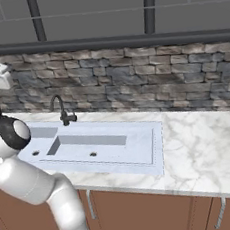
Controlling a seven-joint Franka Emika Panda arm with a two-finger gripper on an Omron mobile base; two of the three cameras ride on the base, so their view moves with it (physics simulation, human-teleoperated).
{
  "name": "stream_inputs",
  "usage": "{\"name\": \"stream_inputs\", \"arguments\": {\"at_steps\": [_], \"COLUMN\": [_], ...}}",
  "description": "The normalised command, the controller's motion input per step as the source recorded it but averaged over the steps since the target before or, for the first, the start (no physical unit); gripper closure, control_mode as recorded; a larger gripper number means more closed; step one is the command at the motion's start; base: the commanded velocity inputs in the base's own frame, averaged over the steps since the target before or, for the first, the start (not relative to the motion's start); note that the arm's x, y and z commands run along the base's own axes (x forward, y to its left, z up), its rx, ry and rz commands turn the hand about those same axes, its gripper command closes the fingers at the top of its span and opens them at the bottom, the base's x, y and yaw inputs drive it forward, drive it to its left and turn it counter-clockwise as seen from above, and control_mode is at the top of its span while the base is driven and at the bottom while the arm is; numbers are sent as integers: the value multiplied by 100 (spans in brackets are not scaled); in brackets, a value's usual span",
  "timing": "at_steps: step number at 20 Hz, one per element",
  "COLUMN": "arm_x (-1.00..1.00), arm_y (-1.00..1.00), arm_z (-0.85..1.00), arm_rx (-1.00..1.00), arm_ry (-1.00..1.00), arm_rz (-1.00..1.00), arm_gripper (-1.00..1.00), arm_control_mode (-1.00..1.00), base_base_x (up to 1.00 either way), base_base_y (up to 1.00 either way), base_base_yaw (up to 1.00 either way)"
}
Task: Place the jar in the left basin and the mug in the right basin of the sink.
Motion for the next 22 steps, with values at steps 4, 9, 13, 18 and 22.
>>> {"name": "stream_inputs", "arguments": {"at_steps": [4,9,13,18,22], "arm_x": [8,11,2,0,0], "arm_y": [-26,-25,-34,-24,-11], "arm_z": [-1,-7,-10,-20,-19], "arm_rx": [0,0,0,0,0], "arm_ry": [-12,-17,-17,-15,-10], "arm_rz": [0,0,0,0,0], "arm_gripper": [100,100,100,100,100], "arm_control_mode": [-100,-100,-100,-100,-100], "base_base_x": [0,0,0,0,0], "base_base_y": [0,0,0,0,0], "base_base_yaw": [0,0,0,0,0]}}
